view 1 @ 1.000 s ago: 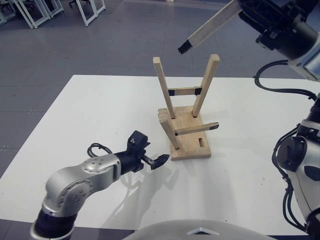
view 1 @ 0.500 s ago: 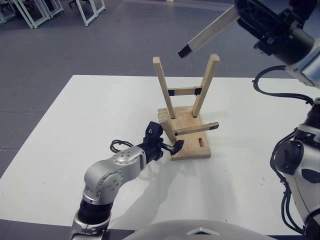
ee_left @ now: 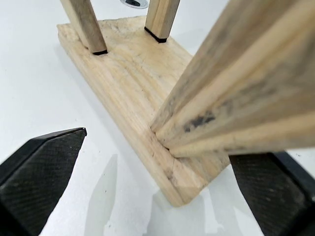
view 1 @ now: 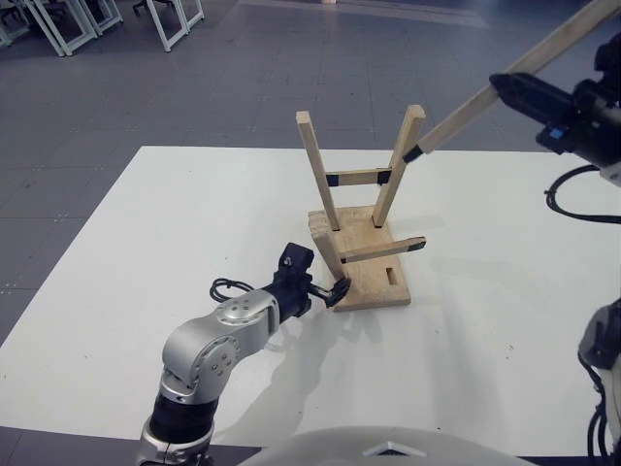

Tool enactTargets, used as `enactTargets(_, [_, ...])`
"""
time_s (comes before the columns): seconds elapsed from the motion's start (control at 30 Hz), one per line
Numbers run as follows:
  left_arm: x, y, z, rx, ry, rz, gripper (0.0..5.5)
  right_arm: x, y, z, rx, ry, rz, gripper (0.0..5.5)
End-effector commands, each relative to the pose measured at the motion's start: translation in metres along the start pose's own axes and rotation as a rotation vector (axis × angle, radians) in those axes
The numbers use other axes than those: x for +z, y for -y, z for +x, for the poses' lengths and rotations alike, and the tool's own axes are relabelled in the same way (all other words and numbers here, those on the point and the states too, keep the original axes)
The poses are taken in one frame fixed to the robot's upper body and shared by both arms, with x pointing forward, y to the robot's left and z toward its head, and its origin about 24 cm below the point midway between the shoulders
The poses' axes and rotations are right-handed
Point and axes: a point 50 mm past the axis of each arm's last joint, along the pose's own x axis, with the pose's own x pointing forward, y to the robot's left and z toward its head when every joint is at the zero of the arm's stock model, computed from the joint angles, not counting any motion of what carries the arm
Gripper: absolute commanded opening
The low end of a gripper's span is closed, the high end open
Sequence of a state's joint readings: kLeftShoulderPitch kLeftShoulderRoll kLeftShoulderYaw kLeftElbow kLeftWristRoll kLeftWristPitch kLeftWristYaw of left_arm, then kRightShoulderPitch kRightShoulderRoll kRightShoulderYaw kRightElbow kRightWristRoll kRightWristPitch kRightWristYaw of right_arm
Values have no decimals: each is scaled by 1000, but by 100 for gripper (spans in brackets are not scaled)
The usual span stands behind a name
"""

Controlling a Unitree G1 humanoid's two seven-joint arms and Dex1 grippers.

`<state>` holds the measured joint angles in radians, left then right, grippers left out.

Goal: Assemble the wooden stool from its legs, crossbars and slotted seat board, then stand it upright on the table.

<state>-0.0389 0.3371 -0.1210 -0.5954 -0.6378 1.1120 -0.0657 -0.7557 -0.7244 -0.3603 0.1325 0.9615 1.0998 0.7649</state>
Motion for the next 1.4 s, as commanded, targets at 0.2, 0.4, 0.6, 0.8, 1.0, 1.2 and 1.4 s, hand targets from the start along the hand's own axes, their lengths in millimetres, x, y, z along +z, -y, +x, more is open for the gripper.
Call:
enactTargets(0.2, [10, -40, -20, 1, -25, 62, 508, -62, 13, -33, 19, -255, -34, 204])
enactTargets(0.4, [-5, -5, -31, -217, -93, 47, 508, -72, 20, -39, -19, -282, -54, 204])
enactTargets(0.6, [4, -9, -19, -102, -18, -17, 508, -95, 12, -36, 40, -343, -35, 204])
enactTargets(0.8, [10, 4, -10, -54, 52, -89, 508, -105, 8, -30, 56, -345, -25, 204])
enactTargets(1.0, [11, 5, -7, -17, 56, -100, 508, -110, 5, -27, 63, -343, -21, 204])
enactTargets(1.2, [19, -20, -4, 210, 147, -184, 508, -112, 2, -26, 70, -336, -19, 204])
enactTargets(1.4, [17, -23, -3, 247, 138, -174, 508, -115, -2, -24, 76, -349, -78, 204])
